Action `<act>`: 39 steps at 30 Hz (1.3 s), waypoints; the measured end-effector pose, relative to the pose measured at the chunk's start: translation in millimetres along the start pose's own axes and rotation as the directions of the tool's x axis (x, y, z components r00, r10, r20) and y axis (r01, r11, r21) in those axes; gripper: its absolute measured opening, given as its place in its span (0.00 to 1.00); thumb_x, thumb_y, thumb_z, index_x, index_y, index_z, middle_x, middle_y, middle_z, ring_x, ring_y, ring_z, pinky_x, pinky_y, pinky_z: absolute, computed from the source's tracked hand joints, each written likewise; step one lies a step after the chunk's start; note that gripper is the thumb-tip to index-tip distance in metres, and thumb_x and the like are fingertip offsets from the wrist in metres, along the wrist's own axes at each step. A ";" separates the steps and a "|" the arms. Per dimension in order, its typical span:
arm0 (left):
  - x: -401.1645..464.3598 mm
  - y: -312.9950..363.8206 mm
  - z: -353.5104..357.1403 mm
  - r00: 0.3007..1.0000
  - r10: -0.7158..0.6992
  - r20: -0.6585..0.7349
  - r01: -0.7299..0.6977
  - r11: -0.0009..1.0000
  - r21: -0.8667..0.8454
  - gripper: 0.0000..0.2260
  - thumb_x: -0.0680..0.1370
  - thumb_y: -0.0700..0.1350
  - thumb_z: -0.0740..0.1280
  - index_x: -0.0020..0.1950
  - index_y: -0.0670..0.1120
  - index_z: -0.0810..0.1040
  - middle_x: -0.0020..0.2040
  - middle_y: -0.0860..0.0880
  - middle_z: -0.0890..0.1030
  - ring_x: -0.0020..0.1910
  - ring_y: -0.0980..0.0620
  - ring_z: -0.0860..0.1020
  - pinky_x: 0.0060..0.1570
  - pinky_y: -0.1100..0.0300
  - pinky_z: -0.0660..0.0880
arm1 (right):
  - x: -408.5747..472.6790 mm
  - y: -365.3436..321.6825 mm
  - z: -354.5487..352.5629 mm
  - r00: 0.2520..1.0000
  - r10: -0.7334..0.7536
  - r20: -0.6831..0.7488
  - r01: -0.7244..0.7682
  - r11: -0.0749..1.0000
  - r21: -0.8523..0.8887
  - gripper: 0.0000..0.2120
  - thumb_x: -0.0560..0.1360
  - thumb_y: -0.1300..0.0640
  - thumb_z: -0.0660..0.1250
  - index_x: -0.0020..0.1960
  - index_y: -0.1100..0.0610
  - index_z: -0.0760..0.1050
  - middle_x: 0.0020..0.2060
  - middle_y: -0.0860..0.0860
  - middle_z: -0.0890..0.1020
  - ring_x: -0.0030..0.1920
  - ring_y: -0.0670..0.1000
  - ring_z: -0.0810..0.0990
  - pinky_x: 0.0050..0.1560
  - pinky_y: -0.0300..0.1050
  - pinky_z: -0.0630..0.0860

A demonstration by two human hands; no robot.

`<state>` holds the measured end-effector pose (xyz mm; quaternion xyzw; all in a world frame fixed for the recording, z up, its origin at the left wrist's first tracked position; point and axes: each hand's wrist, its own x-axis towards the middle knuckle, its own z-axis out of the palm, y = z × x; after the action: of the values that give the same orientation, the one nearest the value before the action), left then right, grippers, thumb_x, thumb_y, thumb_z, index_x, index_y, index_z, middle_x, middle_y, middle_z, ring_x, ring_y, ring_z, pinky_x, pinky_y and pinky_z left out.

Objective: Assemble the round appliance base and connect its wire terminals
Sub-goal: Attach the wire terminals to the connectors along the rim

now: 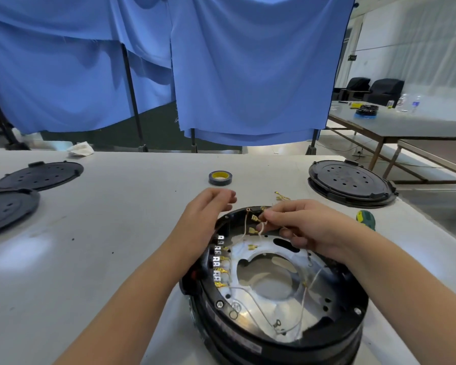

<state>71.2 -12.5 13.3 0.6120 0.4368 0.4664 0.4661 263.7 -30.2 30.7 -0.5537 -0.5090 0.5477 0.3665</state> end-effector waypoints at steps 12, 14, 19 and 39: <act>7.3 -16.0 -1.9 0.996 -0.089 0.009 0.089 0.996 -0.028 0.22 0.75 0.26 0.56 0.60 0.47 0.75 0.60 0.48 0.80 0.60 0.53 0.78 0.61 0.56 0.74 | 14.2 -9.1 42.6 1.000 0.010 0.024 0.005 0.848 -0.530 0.05 0.71 0.56 0.72 0.36 0.52 0.81 0.32 0.46 0.84 0.28 0.41 0.74 0.26 0.34 0.71; 7.0 -17.5 -3.4 0.997 -0.079 0.006 0.079 0.997 -0.013 0.24 0.74 0.24 0.56 0.60 0.49 0.75 0.61 0.49 0.80 0.61 0.54 0.77 0.63 0.54 0.73 | 16.7 -7.3 47.9 1.000 -0.027 0.015 0.031 0.842 -0.538 0.06 0.70 0.58 0.73 0.34 0.52 0.80 0.32 0.48 0.84 0.28 0.43 0.74 0.25 0.34 0.70; 5.8 -18.2 -3.2 0.999 -0.048 0.010 0.048 0.999 -0.021 0.26 0.73 0.23 0.55 0.58 0.50 0.75 0.59 0.50 0.80 0.62 0.52 0.77 0.63 0.54 0.74 | 20.2 -1.2 51.3 1.000 -0.022 -0.013 0.012 0.870 -0.493 0.05 0.70 0.58 0.74 0.35 0.52 0.82 0.34 0.51 0.85 0.27 0.44 0.75 0.26 0.35 0.71; 5.4 -19.3 -2.0 0.999 -0.029 0.036 0.029 1.000 -0.006 0.25 0.73 0.23 0.54 0.56 0.50 0.76 0.58 0.49 0.81 0.60 0.53 0.78 0.66 0.49 0.71 | 17.3 4.5 49.8 1.000 -0.021 0.002 0.019 0.901 -0.433 0.07 0.72 0.59 0.72 0.36 0.51 0.81 0.28 0.46 0.83 0.21 0.39 0.72 0.25 0.33 0.70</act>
<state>68.3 -3.4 -4.5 0.6122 0.4357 0.4500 0.4825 213.6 -22.0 15.8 -0.6168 -0.6229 0.4166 0.2409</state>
